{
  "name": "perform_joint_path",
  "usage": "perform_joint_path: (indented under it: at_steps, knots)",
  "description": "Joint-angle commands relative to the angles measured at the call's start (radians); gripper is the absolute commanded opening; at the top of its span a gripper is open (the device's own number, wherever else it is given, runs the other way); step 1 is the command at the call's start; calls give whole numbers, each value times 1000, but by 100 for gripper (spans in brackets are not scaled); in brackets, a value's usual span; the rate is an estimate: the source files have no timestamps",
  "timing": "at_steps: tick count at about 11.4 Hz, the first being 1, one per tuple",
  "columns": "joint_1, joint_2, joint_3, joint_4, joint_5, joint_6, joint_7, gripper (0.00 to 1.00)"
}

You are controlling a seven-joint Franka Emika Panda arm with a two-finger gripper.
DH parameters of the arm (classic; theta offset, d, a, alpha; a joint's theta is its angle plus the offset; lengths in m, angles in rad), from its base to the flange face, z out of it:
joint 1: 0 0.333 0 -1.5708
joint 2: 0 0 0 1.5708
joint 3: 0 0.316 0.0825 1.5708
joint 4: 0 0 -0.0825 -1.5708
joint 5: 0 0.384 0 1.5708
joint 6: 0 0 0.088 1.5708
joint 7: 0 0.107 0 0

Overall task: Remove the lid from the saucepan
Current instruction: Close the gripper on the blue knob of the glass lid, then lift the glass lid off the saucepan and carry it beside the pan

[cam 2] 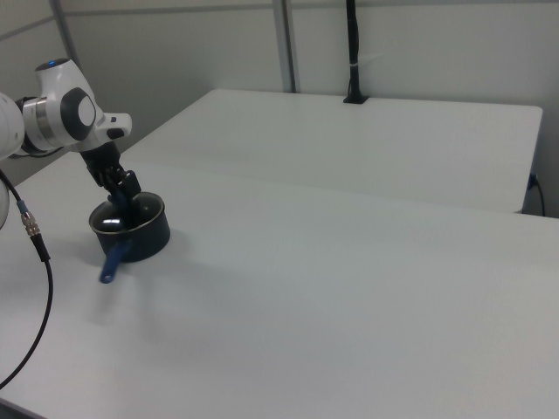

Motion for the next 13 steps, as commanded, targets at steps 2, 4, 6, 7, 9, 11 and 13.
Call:
perform_joint_path:
  at_steps: [2,4,6,7,9,11,13]
  knots:
    - [9,-50,-5,-13,-7,-17,23,35]
    - [2,-76,-4,-13,-6,-49,23,35]
    - [-12,-99,-4,-16,-6,-82,17,35]
    - [-20,-125,-4,-28,-7,-108,12,35]
    - [-72,-214,-4,-101,-7,-141,-69,35]
    - [-135,-301,-4,-181,-7,-172,-174,35]
    - [-214,-348,-4,-252,-7,-172,-254,35]
